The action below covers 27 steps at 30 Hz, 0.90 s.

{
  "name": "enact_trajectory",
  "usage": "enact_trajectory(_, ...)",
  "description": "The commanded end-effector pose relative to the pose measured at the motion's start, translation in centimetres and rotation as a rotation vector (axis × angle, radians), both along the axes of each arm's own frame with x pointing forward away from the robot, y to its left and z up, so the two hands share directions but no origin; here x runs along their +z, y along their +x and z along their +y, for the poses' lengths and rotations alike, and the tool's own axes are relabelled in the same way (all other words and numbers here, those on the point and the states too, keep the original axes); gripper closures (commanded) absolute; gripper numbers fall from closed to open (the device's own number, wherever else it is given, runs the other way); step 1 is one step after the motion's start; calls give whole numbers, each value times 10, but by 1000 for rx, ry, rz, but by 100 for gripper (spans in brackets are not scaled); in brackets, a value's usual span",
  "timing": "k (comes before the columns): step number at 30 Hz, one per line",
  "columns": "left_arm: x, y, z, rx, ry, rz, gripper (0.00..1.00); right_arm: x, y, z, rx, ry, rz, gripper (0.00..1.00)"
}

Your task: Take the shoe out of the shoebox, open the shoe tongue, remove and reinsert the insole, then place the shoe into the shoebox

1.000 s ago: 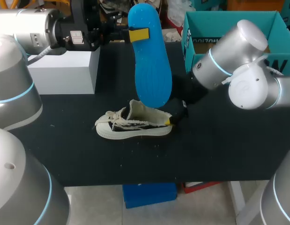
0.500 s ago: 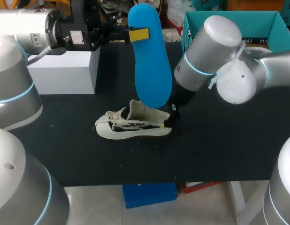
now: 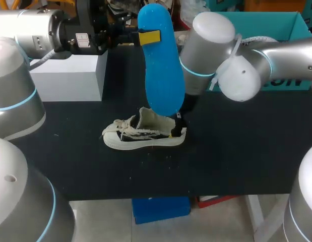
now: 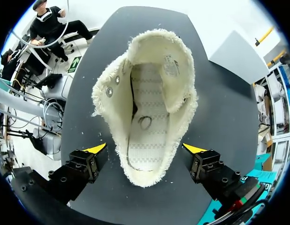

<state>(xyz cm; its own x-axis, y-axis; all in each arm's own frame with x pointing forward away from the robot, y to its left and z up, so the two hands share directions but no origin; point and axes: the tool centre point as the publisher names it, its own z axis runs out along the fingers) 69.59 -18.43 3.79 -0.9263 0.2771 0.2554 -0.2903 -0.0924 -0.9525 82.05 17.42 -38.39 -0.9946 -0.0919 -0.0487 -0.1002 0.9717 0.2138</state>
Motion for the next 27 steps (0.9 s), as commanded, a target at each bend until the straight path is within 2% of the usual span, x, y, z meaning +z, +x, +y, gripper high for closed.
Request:
enact_trajectory(1, -1, -1, 0, 1, 3, 0, 100, -2, 3, 8, 0, -51, 2, 0)
enact_trajectory(14, -1, -1, 0, 1, 3, 0, 100, -3, 1, 11, 8, -56, 9, 0)
enact_trajectory(20, -1, -1, 0, 1, 3, 0, 100, -2, -2, 4, 5, 117, 4, 0)
enact_trajectory(27, -1, -1, 0, 1, 3, 0, 100, 0, -3, 0, 28, 256, -4, 0)
